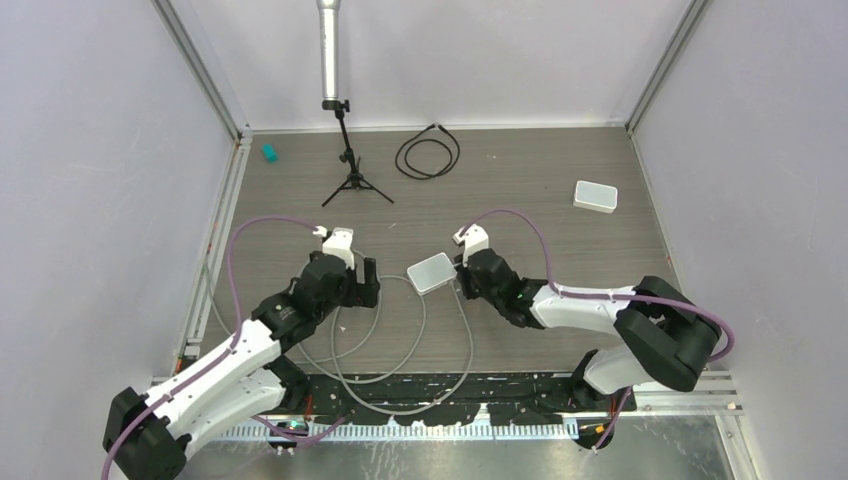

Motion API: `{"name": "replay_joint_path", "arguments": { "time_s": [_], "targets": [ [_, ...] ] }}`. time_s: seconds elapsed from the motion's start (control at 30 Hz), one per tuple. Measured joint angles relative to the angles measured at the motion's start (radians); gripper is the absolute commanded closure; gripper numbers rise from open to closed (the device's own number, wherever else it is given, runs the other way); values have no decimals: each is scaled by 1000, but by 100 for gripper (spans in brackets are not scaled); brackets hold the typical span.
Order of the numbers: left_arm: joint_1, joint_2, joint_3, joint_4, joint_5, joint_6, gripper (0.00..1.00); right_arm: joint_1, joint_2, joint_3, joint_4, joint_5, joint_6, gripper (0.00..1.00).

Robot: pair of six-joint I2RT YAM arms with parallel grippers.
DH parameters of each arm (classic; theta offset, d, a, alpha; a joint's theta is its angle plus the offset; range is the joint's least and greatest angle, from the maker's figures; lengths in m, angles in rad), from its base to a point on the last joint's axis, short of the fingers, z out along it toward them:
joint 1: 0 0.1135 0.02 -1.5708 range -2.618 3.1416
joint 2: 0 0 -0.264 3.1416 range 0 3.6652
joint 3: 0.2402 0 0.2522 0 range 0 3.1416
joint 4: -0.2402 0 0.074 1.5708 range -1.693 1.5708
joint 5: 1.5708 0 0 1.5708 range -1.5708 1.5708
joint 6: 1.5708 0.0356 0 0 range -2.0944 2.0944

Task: Insert the plug into the switch port
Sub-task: Insert the connector into the switch port, then move the switch port to the center of the board.

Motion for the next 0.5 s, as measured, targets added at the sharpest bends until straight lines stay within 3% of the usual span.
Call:
{"name": "replay_joint_path", "arguments": {
  "time_s": [0.33,0.5],
  "targets": [
    [0,-119,-82,-34,-42,-29,13,-167,-42,132,-216,-2,88,61],
    [0,-160,-117,-31,-51,-33,15,-270,-54,251,-382,60,190,44]
  ]
}}
